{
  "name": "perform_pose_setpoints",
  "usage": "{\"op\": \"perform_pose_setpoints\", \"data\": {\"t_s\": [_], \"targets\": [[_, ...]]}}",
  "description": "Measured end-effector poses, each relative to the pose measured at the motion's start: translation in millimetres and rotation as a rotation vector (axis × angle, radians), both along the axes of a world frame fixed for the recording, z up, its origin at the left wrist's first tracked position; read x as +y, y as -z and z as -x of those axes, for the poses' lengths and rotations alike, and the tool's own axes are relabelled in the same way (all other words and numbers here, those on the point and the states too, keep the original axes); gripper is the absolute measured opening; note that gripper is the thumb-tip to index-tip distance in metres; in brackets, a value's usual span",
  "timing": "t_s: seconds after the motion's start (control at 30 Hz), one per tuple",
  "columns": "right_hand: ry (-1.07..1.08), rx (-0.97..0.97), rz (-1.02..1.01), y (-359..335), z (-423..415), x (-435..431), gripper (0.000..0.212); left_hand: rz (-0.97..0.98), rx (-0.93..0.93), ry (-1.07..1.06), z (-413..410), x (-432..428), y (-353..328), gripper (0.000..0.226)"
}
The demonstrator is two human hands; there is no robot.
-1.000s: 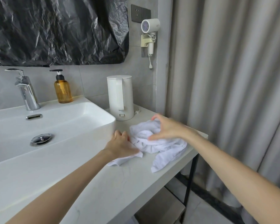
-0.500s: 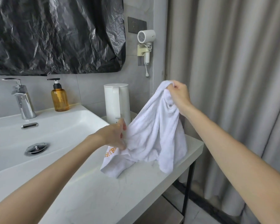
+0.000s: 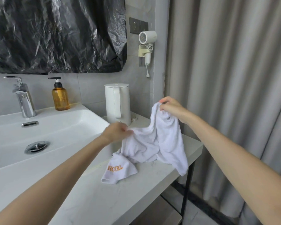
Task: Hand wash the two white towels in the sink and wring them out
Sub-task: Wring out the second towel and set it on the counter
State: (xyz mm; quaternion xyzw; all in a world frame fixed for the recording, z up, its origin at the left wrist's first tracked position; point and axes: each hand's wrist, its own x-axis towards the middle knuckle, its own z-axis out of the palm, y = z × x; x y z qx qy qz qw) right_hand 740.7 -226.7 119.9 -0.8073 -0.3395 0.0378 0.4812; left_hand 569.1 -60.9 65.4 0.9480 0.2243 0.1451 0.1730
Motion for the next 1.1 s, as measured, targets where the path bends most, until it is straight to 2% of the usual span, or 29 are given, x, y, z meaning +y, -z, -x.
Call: {"op": "perform_pose_setpoints", "data": {"t_s": [0.07,0.13,0.2,0.23,0.3,0.33,0.43,0.47,0.57,0.63,0.73,0.83,1.0,1.1], "targets": [[-0.046,0.024,0.027,4,1,-6,0.024,0.105,-0.17,-0.04,-4,8,-11,0.03],[-0.139,-0.039,0.191,9,3,-15,0.025,0.187,-0.277,-0.04,-8,14,-22,0.023],[-0.245,-0.111,0.434,17,11,-18,0.042,0.13,-0.346,0.041,-11,15,-32,0.025],[-0.27,-0.148,0.494,22,14,-15,0.052,0.072,-0.363,0.108,-11,13,-38,0.026],[-0.27,-0.256,0.482,29,16,-6,0.065,0.007,-0.378,0.271,-11,8,-48,0.024],[-0.251,-0.318,0.461,30,16,-1,0.063,-0.009,-0.391,0.334,-11,6,-53,0.021],[-0.271,-0.325,0.371,26,14,12,0.025,-0.098,-0.483,0.398,-7,3,-66,0.02],[-0.253,-0.333,0.355,23,14,13,0.02,-0.135,-0.506,0.396,-6,5,-69,0.02],[-0.063,-0.539,0.382,4,10,9,0.021,-0.22,-0.514,0.309,-1,16,-74,0.017],[0.046,-0.586,0.294,-14,11,3,0.016,-0.266,-0.456,0.204,0,23,-71,0.01],[0.042,-0.406,-0.026,-41,19,3,0.003,-0.318,-0.355,0.09,-1,20,-60,0.014],[0.026,-0.2,-0.26,-64,31,11,0.015,-0.24,-0.302,-0.041,-4,6,-57,0.013],[0.031,-0.017,-0.407,-91,43,18,0.019,-0.043,-0.296,-0.038,-10,-12,-64,0.018],[0.045,0.016,-0.418,-99,42,17,0.02,-0.162,-0.447,0.082,0,-23,-57,0.028]]}}
